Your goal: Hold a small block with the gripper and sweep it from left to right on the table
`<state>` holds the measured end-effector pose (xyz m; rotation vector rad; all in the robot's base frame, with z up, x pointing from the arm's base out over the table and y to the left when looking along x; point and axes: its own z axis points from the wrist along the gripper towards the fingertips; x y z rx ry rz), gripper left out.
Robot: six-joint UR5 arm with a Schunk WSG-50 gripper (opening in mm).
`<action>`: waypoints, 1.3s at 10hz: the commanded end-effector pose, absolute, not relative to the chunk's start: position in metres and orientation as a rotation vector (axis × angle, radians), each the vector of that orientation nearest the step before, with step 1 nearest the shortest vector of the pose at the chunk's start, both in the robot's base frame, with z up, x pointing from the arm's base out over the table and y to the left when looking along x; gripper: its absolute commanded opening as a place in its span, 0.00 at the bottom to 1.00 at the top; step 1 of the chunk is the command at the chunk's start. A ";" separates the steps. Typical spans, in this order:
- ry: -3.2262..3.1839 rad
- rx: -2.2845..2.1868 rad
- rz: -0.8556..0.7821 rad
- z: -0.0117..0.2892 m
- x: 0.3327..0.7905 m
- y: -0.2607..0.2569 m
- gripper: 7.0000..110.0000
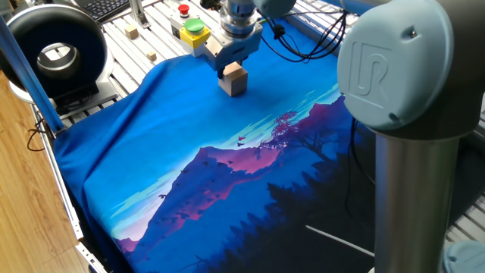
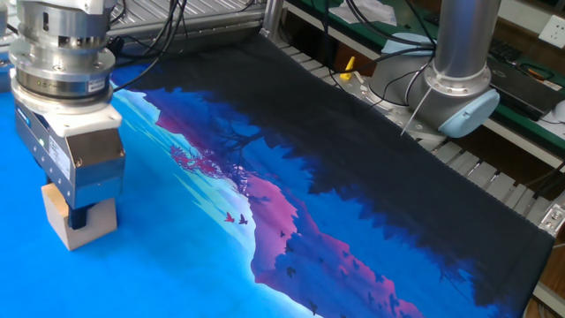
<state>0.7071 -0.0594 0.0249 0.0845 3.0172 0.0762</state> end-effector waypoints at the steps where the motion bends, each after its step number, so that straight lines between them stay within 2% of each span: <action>1: 3.009 0.122 0.122 0.027 0.710 -0.049 0.00; 4: 2.998 0.138 0.114 0.021 0.714 -0.040 0.00; 13: 3.005 0.200 0.141 0.032 0.715 -0.009 0.00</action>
